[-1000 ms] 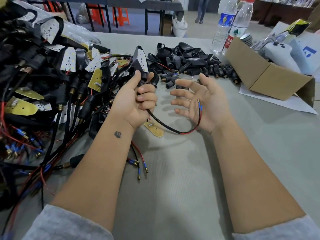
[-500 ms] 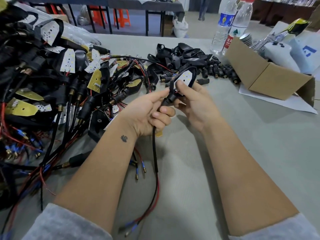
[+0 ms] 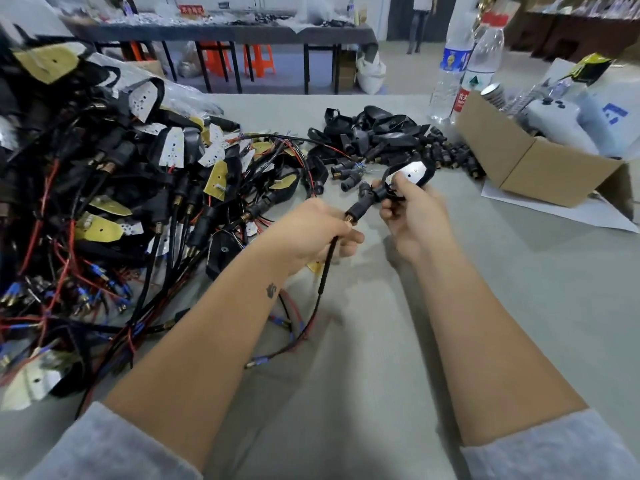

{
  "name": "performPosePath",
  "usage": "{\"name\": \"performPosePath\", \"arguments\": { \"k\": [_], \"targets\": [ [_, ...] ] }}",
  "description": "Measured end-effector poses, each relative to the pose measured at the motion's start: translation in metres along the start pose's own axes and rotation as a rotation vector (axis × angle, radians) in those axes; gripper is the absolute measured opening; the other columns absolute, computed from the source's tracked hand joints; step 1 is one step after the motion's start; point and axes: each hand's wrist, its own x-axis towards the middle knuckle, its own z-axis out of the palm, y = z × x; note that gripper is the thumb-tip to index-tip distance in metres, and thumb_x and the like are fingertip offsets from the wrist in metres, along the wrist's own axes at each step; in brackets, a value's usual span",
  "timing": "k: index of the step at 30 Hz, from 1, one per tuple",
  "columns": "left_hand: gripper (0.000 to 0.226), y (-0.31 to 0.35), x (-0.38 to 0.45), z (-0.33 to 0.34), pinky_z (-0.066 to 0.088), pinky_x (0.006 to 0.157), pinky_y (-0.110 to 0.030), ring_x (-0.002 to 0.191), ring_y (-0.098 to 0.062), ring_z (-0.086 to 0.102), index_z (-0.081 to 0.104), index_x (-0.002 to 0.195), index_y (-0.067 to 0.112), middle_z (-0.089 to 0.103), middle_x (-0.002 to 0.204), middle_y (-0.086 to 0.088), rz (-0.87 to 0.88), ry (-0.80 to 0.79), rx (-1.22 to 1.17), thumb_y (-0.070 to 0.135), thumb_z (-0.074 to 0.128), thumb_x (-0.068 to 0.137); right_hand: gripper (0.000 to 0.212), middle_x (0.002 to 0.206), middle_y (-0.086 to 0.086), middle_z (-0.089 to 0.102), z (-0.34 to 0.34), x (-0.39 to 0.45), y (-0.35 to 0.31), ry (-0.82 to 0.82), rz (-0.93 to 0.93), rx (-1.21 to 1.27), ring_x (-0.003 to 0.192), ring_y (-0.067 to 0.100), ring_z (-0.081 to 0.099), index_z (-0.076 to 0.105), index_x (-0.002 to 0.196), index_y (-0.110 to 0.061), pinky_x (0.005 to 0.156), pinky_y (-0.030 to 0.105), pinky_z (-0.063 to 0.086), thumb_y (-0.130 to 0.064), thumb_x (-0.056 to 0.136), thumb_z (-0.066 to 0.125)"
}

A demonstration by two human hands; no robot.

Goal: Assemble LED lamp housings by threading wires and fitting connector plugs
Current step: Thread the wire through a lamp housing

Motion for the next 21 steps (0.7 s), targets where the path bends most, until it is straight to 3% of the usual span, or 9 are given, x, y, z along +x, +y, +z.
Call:
{"name": "performPosePath", "arguments": {
  "k": [3, 5, 7, 10, 12, 14, 17, 21],
  "targets": [
    [0.023, 0.008, -0.006, -0.008, 0.034, 0.042, -0.019, 0.049, -0.009, 0.042, 0.057, 0.117, 0.002, 0.07, 0.076, 0.0, 0.094, 0.03, 0.337, 0.007, 0.041, 0.102, 0.024, 0.073, 0.007, 0.062, 0.005, -0.004, -0.005, 0.04, 0.042, 0.077, 0.046, 0.011, 0.05, 0.057, 0.091, -0.01, 0.043, 0.02, 0.04, -0.031, 0.101, 0.051],
    [0.022, 0.019, -0.014, -0.016, 0.033, 0.039, -0.016, 0.053, -0.013, 0.042, 0.055, 0.12, 0.017, 0.07, 0.07, 0.007, 0.155, 0.037, 0.552, 0.014, 0.041, 0.103, 0.029, 0.069, 0.005, 0.061, 0.011, -0.007, -0.009, 0.074, 0.04, 0.095, 0.044, 0.011, 0.052, 0.057, 0.097, -0.009, 0.04, 0.021, 0.041, -0.037, 0.1, 0.051],
    [0.021, 0.033, -0.024, -0.024, 0.035, 0.039, -0.015, 0.059, -0.015, 0.049, 0.051, 0.12, 0.017, 0.069, 0.067, 0.008, 0.191, 0.057, 0.743, 0.017, 0.039, 0.103, 0.029, 0.069, 0.006, 0.061, 0.021, -0.012, -0.014, 0.066, 0.044, 0.106, 0.042, 0.012, 0.053, 0.056, 0.099, -0.008, 0.04, 0.02, 0.041, -0.037, 0.101, 0.05],
    [0.025, 0.052, -0.043, -0.042, 0.044, 0.05, -0.023, 0.059, -0.016, 0.056, 0.059, 0.112, 0.005, 0.074, 0.081, -0.001, 0.228, 0.189, 0.949, 0.019, 0.04, 0.103, 0.031, 0.074, 0.008, 0.059, 0.048, -0.02, -0.019, 0.013, 0.093, 0.157, 0.047, 0.015, 0.054, 0.056, 0.096, -0.007, 0.041, 0.019, 0.044, -0.035, 0.103, 0.046],
    [0.023, 0.06, -0.059, -0.059, 0.049, 0.067, -0.032, 0.079, -0.024, 0.063, 0.059, 0.108, 0.004, 0.071, 0.096, -0.009, 0.256, 0.317, 1.08, 0.019, 0.044, 0.101, 0.031, 0.075, 0.008, 0.06, 0.072, -0.024, -0.02, -0.032, 0.125, 0.209, 0.049, 0.016, 0.054, 0.057, 0.092, -0.007, 0.043, 0.019, 0.046, -0.033, 0.103, 0.045],
    [0.023, 0.064, -0.076, -0.08, 0.048, 0.073, -0.035, 0.088, -0.027, 0.062, 0.059, 0.105, 0.007, 0.07, 0.097, -0.009, 0.296, 0.432, 1.149, 0.022, 0.043, 0.101, 0.031, 0.073, 0.007, 0.06, 0.097, -0.027, -0.016, -0.088, 0.16, 0.236, 0.047, 0.016, 0.053, 0.057, 0.089, -0.008, 0.041, 0.02, 0.045, -0.033, 0.103, 0.045],
    [0.023, 0.063, -0.102, -0.118, 0.041, 0.067, -0.031, 0.082, -0.021, 0.059, 0.062, 0.099, 0.016, 0.064, 0.079, 0.004, 0.335, 0.555, 1.198, 0.028, 0.042, 0.102, 0.023, 0.069, 0.005, 0.05, 0.136, -0.028, -0.001, -0.164, 0.254, 0.14, 0.038, 0.011, 0.044, 0.052, 0.09, -0.012, 0.033, 0.017, 0.033, -0.033, 0.101, 0.049],
    [0.026, 0.058, -0.129, -0.175, 0.044, 0.066, -0.031, 0.077, -0.016, 0.058, 0.064, 0.107, 0.02, 0.063, 0.083, 0.004, 0.222, 0.666, 1.256, 0.032, 0.042, 0.101, 0.013, 0.074, 0.007, 0.05, 0.197, -0.031, 0.024, -0.263, 0.355, 0.002, 0.032, 0.009, 0.044, 0.049, 0.093, -0.012, 0.03, 0.016, 0.03, -0.023, 0.1, 0.053]
  ]
}}
